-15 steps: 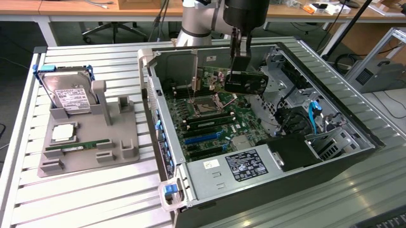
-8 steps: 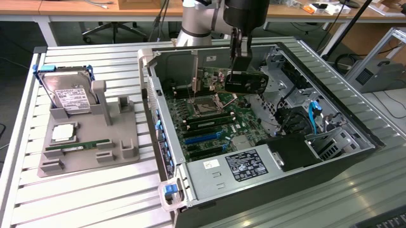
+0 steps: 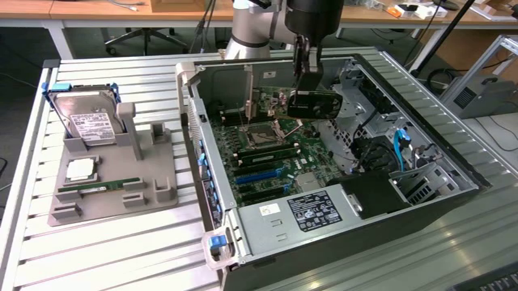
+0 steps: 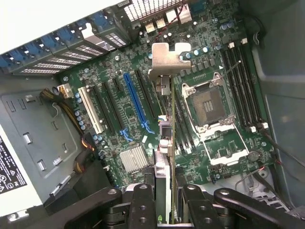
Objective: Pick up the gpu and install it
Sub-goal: 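Insert the gpu into the slot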
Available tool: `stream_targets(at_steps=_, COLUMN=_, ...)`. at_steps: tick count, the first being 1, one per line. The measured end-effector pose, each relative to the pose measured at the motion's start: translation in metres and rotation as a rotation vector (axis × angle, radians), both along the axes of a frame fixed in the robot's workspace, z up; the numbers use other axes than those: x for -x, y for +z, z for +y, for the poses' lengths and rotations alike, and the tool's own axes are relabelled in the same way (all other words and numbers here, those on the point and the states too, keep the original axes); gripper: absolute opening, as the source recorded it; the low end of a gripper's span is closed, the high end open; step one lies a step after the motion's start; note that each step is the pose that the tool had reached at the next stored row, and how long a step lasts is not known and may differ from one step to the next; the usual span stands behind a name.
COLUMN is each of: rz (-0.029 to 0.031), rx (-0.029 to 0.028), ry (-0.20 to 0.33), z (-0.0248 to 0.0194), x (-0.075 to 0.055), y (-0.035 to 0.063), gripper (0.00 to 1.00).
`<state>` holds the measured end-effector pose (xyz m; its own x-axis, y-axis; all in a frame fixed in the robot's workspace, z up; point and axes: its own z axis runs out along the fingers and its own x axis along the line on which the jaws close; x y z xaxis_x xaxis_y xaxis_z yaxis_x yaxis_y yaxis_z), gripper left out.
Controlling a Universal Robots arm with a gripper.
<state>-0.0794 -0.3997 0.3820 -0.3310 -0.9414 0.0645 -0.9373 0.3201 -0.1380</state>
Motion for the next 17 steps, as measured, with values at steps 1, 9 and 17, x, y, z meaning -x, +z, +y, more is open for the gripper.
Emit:
stream_targets(at_steps=1, rz=0.0000, rx=0.0005, ry=0.005, z=0.0000, x=0.0000, y=0.0000, gripper=0.27)
stream_targets(at_steps=9, rz=0.0000, rx=0.0037, ry=0.045, z=0.0000, x=0.0000, y=-0.0002, gripper=0.27)
stream_targets(at_steps=17, rz=-0.0001, rx=0.0055, ry=0.090, z=0.0000, x=0.0000, y=-0.0004, gripper=0.27)
